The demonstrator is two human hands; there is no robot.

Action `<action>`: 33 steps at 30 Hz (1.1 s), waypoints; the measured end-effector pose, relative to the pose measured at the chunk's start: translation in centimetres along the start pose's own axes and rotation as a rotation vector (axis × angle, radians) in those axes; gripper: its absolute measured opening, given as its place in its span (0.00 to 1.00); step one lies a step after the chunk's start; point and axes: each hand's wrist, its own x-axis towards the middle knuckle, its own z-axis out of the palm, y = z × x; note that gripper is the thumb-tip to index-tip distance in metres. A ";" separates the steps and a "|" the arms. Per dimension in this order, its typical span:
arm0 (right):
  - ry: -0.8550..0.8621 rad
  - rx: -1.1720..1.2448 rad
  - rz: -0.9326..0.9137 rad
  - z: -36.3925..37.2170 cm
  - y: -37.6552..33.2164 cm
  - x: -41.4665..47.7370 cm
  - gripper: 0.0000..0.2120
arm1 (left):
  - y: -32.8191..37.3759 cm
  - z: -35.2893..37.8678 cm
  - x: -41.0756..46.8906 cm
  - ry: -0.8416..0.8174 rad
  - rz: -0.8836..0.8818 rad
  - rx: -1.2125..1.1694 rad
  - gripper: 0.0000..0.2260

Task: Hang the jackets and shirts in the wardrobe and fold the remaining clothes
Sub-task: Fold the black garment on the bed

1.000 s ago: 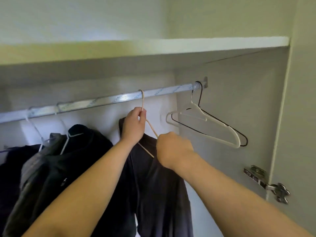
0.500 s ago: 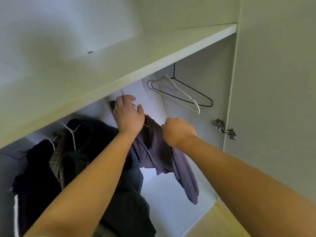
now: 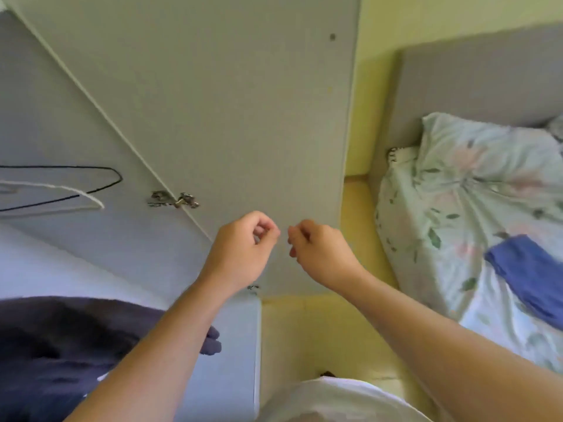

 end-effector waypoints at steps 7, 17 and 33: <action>0.467 0.189 0.484 -8.3 13.7 -9.3 0.18 | 8.4 14.3 1.3 -0.505 0.339 -0.020 0.05; 0.940 0.343 0.917 -13.2 25.3 -24.7 0.17 | 19.5 31.4 -6.2 -1.108 0.688 -0.007 0.04; 1.161 0.648 1.094 -22.4 34.9 -32.9 0.17 | 32.3 48.4 -8.3 -1.345 0.851 0.310 0.02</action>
